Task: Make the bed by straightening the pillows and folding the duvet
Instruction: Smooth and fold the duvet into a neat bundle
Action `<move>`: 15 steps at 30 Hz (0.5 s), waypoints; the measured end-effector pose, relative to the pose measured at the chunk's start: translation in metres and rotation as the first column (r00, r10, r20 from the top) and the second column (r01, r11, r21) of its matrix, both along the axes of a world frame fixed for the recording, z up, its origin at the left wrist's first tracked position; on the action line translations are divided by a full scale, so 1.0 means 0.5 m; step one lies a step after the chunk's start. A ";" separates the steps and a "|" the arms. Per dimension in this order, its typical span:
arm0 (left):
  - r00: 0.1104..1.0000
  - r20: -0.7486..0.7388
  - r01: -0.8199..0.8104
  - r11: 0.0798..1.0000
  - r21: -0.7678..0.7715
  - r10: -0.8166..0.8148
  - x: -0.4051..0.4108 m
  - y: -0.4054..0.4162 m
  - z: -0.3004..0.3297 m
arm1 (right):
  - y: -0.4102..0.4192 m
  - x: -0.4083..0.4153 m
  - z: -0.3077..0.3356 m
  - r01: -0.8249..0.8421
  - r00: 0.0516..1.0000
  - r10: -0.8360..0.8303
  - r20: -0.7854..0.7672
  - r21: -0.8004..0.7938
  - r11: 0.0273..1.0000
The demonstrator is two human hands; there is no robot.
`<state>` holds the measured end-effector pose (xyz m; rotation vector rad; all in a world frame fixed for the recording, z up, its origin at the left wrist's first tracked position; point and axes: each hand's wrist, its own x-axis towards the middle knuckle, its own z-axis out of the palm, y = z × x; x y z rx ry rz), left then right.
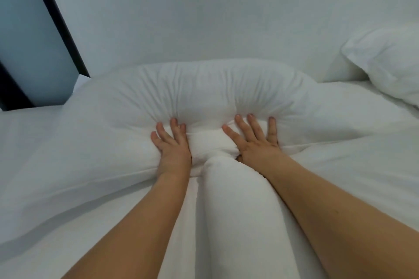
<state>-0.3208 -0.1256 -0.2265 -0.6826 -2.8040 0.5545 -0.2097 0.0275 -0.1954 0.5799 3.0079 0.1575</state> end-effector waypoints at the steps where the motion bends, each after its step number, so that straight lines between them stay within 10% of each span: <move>1: 0.997 0.066 -0.052 0.997 0.065 0.047 0.006 0.000 0.014 | -0.006 0.004 0.025 -0.015 0.997 0.020 0.071 -0.059 0.998; 4: 0.933 0.243 -0.296 0.950 0.096 0.266 0.026 0.020 0.066 | 0.011 0.049 0.146 -0.046 0.990 0.085 0.111 -0.315 0.948; 7: 0.895 0.254 -0.296 0.914 -0.279 0.368 0.062 0.114 0.207 | 0.110 0.150 0.293 -0.038 0.981 -0.058 -0.187 -0.470 0.882; 10: 0.977 0.162 0.181 0.947 -0.265 -0.142 0.123 0.283 0.385 | 0.298 0.318 0.352 0.195 0.888 -0.195 -0.417 -0.043 0.980; 15: 0.772 0.025 0.612 0.753 0.241 -0.635 0.324 0.581 0.411 | 0.519 0.594 0.222 0.744 0.644 -0.671 -0.368 0.094 0.662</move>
